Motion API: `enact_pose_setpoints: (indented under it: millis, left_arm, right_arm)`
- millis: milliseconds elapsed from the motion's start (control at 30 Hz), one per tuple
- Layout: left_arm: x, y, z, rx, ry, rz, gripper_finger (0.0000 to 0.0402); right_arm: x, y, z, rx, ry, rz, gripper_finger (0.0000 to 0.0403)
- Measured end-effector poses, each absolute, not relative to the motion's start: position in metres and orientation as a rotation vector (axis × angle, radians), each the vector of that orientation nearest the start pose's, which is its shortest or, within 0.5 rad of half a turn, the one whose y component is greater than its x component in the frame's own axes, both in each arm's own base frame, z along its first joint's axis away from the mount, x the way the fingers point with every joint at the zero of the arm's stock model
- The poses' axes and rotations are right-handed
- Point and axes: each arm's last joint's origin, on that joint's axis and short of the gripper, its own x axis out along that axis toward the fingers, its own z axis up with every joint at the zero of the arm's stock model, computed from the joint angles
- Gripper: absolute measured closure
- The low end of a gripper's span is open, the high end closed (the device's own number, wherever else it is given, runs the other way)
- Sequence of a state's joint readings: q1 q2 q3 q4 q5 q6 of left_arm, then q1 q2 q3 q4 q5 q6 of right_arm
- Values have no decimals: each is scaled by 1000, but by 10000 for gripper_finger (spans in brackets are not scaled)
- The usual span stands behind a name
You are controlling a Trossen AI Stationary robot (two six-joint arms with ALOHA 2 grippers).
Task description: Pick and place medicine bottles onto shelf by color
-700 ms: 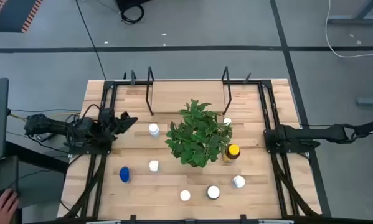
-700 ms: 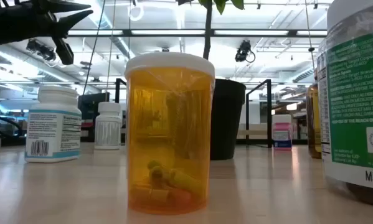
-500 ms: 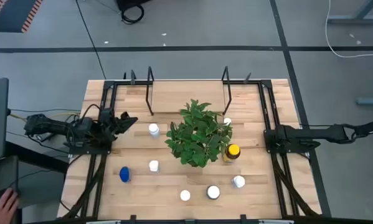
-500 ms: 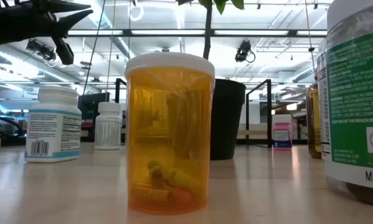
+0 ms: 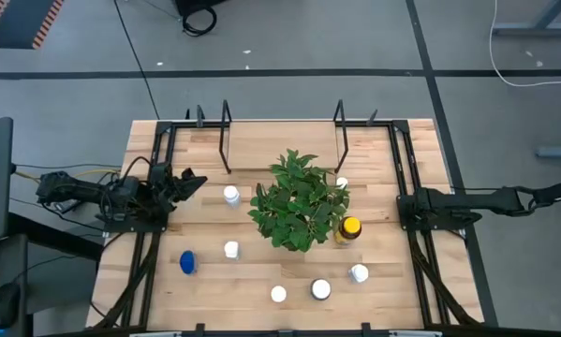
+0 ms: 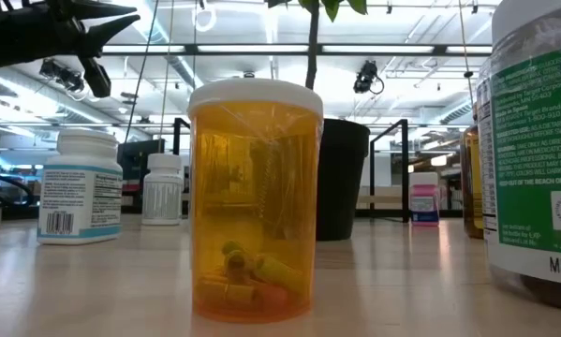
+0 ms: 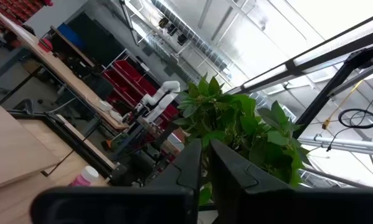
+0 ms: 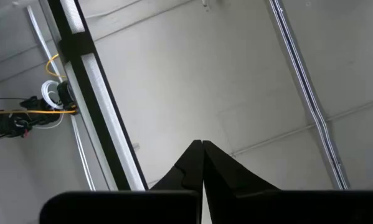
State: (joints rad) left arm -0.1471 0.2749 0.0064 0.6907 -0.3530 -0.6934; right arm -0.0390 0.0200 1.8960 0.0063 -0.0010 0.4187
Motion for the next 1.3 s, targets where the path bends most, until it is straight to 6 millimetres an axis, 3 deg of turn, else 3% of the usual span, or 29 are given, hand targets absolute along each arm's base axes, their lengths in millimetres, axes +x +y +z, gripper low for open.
enact_pose_setpoints:
  millis: [1167, 1300]
  left_arm:
    - [105, -5, 207, -785, -467, 54, 364]
    - [102, 0, 209, -762, -551, 238, 369]
  right_arm:
    - [-404, 16, 416, 249, -1854, 367, 393]
    - [-404, 16, 416, 249, -1854, 367, 393]
